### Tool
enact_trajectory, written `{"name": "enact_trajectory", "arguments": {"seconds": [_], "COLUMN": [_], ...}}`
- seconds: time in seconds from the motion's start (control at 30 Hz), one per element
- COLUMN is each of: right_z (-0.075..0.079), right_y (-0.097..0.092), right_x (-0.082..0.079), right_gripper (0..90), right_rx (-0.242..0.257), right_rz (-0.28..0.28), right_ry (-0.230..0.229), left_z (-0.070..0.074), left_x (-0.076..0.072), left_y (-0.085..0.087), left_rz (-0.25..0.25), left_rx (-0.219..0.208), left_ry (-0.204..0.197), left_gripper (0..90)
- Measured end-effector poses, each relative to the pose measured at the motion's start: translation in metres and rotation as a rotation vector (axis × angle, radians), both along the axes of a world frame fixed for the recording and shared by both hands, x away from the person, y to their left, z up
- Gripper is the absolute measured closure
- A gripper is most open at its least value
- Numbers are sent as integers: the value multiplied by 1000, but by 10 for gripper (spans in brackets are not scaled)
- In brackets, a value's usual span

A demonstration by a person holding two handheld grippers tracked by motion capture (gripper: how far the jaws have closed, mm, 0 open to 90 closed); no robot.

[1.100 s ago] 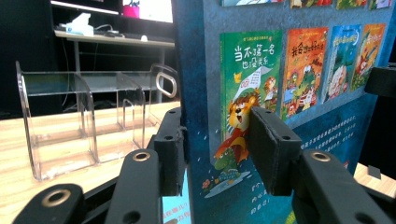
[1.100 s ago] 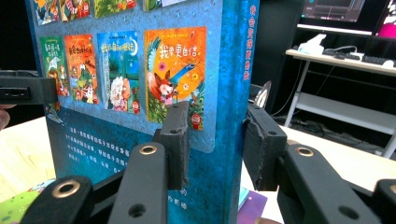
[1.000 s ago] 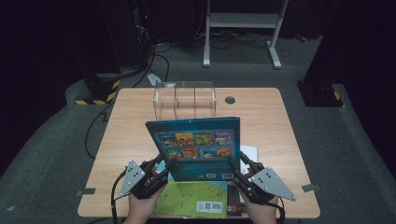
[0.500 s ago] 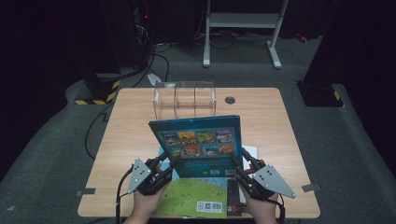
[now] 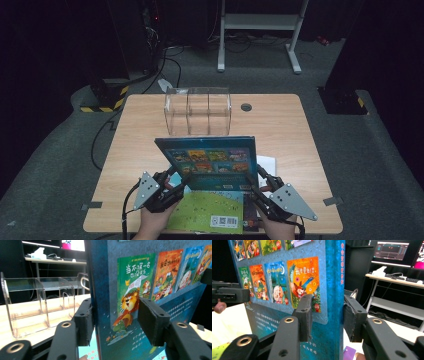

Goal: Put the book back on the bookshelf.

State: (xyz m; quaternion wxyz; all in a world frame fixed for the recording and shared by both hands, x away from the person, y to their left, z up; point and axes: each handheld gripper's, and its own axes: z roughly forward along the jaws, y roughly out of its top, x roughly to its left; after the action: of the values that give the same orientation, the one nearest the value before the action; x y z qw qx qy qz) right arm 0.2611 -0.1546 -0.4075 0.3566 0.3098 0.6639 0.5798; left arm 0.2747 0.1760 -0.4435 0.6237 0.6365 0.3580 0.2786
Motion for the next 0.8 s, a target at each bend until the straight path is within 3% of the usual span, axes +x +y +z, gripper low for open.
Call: {"name": "enact_trajectory", "arguments": {"seconds": [0.2,0.33,0.8], "right_z": [-1,0,11], "right_y": [-1,-1,2], "right_x": [-1,-1,15], "right_gripper": [606,583,389], "right_rx": [-2,1,0], "right_rz": [20,40,178], "right_ry": [-1,7,172], "left_z": [6,9,12], "left_x": [-2,-4,-8], "left_y": [0,0,2], "left_rz": [-15,-19,-23], "left_rx": [-32,-31,-23], "left_ry": [-12,-9,-24], "left_gripper": [431,409,412]}}
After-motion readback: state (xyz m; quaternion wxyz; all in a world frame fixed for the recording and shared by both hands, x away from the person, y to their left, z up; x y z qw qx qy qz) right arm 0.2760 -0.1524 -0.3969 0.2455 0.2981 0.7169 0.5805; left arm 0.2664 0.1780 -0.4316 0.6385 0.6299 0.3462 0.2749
